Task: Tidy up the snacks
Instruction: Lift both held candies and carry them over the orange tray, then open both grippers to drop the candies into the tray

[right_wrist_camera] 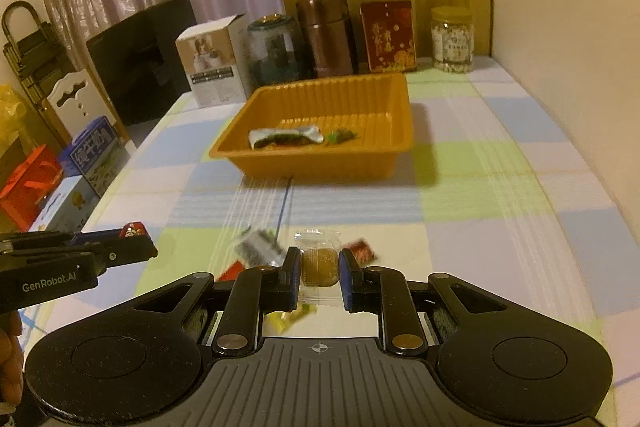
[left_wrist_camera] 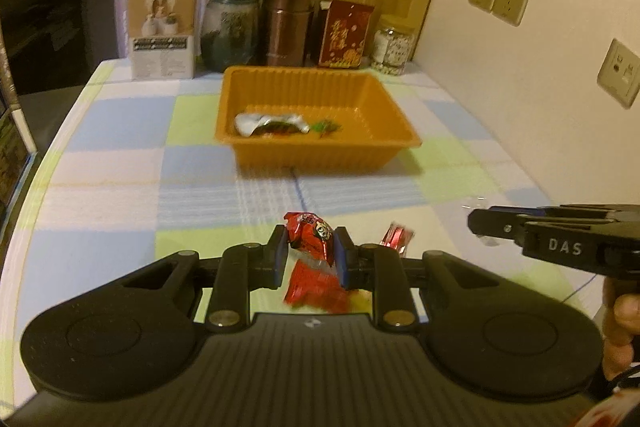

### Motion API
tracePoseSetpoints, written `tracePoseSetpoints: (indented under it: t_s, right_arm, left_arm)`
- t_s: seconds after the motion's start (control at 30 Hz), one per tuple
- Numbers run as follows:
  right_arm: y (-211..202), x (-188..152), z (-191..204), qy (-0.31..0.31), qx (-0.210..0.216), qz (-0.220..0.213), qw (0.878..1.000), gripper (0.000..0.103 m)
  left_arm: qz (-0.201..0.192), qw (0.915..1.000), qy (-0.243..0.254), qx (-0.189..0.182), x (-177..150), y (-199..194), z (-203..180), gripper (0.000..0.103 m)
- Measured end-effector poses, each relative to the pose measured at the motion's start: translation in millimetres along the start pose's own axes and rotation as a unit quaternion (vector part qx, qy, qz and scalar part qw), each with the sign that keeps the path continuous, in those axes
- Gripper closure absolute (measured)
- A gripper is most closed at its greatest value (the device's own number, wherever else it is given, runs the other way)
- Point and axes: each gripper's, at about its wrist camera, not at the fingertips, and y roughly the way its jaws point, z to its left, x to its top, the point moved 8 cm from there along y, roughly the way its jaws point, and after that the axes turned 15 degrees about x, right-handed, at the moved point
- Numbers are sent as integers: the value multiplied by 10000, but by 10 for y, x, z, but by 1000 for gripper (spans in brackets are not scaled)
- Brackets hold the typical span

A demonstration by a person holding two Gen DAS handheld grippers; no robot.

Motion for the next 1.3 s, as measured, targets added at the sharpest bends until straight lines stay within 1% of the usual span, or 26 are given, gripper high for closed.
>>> tracePoseSetpoints:
  t_s: [0.37,0.47,0.6,0.7,0.97,1.2,1.23,1.3]
  right_arm:
    - [293,706,-312,-91,-7,-155,9998,83]
    - [405,846,-413,-86,-7,-160,9998,83]
    - [595,1033,-557,102,77,-133,9998,83]
    - [751,1167,-639,57,38,-101,9999,83]
    - [1083,1351,-905,421,19,-64,9991,83]
    - [1214,1394,-1015,514,-16,-42,9987,83]
    - [1222,1392,-1025,528,-11,-42,9986,83]
    - [1242,1391,-1043,556,-13,-39,9984,83]
  left_arm:
    - [-138,9997,-39,-218,684,416,-146,81]
    - [-153,9995,-62,-261,853,562,-165,81]
    - [-142,9994,-91,-288,1052,778,-191,81]
    - [-114,9994,-91,-310,1179,948,-219,81]
    - [59,9996,-72,-268,1349,1393,-298,81]
    - [216,9992,-113,-306,1377,1656,-350,81]
    - [234,9992,-118,-313,1378,1690,-358,80]
    - [256,9992,-154,-280,1372,1741,-359,74]
